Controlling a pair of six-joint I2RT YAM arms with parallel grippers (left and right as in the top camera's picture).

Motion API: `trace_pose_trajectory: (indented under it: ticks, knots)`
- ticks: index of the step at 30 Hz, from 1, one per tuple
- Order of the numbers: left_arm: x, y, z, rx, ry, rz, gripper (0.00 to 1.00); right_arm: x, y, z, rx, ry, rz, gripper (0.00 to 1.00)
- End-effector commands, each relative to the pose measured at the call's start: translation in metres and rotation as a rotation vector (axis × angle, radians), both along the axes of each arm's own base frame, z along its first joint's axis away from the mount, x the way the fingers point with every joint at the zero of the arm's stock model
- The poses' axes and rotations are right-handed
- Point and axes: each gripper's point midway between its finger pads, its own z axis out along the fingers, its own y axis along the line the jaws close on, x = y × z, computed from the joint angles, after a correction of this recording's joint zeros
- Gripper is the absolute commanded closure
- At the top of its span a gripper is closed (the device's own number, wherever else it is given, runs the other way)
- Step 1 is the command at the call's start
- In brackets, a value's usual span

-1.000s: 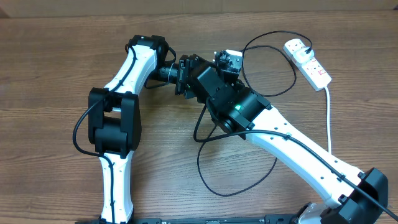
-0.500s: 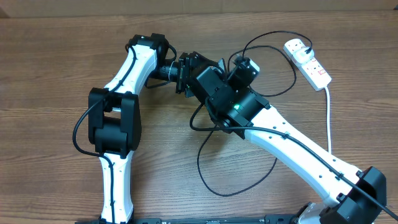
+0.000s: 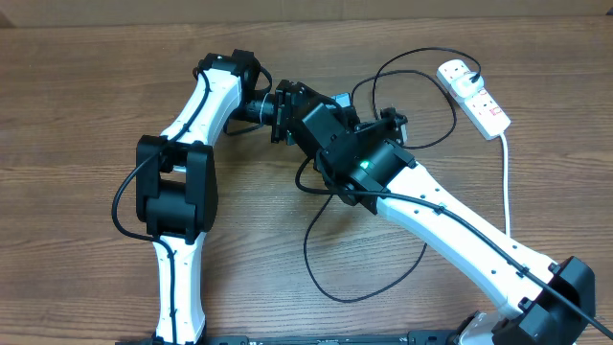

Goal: Plug charger to phone and switch on socket

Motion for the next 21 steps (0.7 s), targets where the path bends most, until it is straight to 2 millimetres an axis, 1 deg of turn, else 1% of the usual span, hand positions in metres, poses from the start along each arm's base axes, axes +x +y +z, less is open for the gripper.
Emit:
trace_pose_trajectory:
  ticks: [1, 6, 7, 12, 14, 21]
  knots:
    - [0.0041, -0.0011, 0.0071, -0.029, -0.025, 0.003, 0.48, 0.0038, 0.0046, 0.0103, 0.205, -0.038, -0.161, 0.96]
    - [0.0041, -0.0011, 0.0072, -0.023, 0.005, 0.003, 0.57, 0.0097, 0.0117, 0.0166, 0.248, -0.067, -0.154, 0.96]
    - [0.0041, -0.0011, 0.0072, -0.022, 0.01, 0.003, 0.61, 0.0099, 0.0119, 0.0169, 0.249, -0.068, -0.154, 0.96]
    - [0.0041, -0.001, 0.0072, -0.017, 0.03, 0.003, 0.62, 0.0101, 0.0104, 0.0171, 0.243, -0.072, -0.159, 0.96]
    - [0.004, -0.001, 0.0072, -0.016, 0.038, 0.003, 0.66, 0.0096, 0.0093, 0.0167, 0.237, -0.071, -0.161, 0.96]
    - [0.0039, -0.001, 0.0072, -0.008, 0.076, 0.003, 0.7, 0.0109, 0.0039, 0.0183, 0.216, -0.089, -0.179, 0.96]
